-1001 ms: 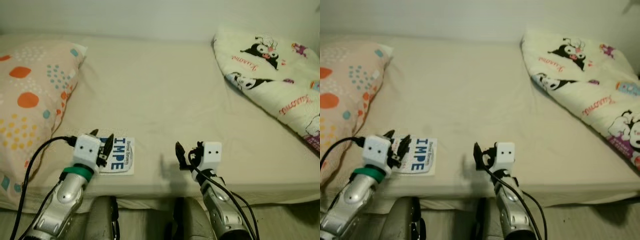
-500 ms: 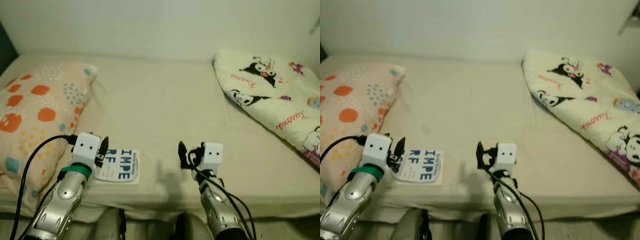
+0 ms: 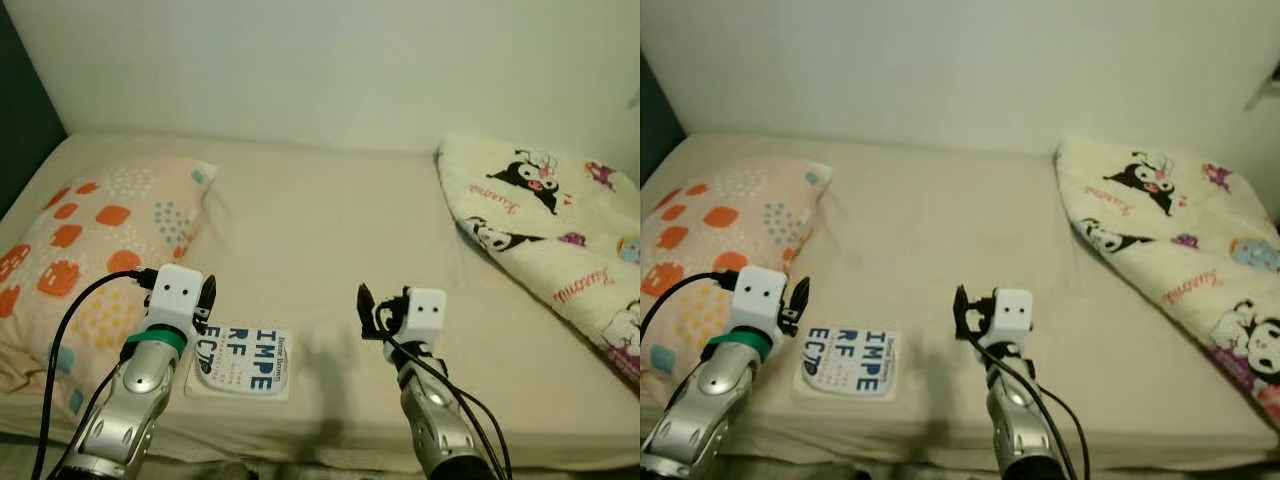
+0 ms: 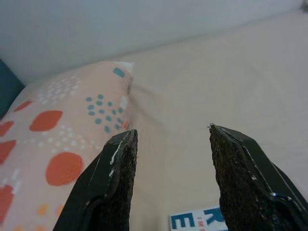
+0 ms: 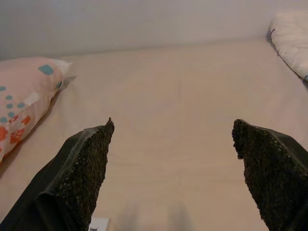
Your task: Clean up the room
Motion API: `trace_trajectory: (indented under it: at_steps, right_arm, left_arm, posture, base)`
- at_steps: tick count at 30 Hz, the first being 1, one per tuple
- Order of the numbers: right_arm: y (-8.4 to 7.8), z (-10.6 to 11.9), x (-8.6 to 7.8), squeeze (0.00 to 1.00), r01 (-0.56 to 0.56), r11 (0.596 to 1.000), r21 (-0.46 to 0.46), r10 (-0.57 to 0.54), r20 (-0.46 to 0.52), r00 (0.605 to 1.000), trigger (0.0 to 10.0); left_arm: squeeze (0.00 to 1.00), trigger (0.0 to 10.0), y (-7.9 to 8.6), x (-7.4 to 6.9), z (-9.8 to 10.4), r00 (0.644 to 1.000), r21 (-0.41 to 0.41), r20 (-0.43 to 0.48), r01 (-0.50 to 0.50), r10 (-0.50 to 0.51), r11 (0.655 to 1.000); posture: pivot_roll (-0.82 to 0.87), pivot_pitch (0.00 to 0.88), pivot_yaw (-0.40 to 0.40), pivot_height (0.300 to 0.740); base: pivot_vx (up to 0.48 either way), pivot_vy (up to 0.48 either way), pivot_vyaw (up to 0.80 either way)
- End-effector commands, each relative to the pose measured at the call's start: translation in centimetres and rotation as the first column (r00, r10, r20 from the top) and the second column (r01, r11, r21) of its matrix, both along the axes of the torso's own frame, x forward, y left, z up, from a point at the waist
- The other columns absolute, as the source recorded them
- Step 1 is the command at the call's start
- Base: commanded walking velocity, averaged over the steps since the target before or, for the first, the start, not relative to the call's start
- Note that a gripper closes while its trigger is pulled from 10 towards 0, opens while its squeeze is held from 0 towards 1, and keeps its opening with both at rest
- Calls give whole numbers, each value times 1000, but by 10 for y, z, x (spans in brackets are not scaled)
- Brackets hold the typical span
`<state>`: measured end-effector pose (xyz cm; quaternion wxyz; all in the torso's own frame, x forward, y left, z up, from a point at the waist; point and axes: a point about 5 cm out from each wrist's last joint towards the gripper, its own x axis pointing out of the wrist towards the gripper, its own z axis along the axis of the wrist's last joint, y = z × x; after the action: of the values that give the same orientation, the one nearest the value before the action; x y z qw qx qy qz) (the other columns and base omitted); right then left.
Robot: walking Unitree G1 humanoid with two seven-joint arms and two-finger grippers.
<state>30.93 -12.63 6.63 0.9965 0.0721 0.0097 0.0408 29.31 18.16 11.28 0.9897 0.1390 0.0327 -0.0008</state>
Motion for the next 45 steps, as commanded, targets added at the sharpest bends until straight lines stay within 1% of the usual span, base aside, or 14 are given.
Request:
trace_trajectory:
  at_steps: [1,6,13,25,45]
  right_arm:
    - [-3,-6,-2,0,15,1000,1,-15,-27,1000,10000]
    - [-3,-7,-1,0,25,1000,-6,-25,-36,999,10000]
    - [-1,-7,0,0,28,1000,-11,-28,-36,999,10000]
    - [-3,-9,-1,0,29,999,-15,-30,-44,999,10000]
    - [-4,-10,0,0,25,999,-20,-26,-46,999,10000]
  left_arm:
    - [0,10000,-1,-1,-6,999,5,-31,-11,11,1000]
    - [0,10000,-2,0,-5,1000,11,-28,-12,13,1000]
    - [0,10000,-7,2,-6,1000,10,-28,-4,4,1000]
    - [0,10000,-9,3,-7,1000,8,-29,-1,1,1000]
    - [0,10000,-10,3,-8,1000,2,-30,-6,6,1000]
  posture:
    - [126,0,4,740]
    - [126,0,4,740]
    - [126,0,1,740]
    - [124,0,0,740]
    - [121,6,-6,740]
  base:
    - [0,0,0]
    - [0,0,0]
    - [0,-472,0]
    - [0,-480,0]
    - [0,-318,0]
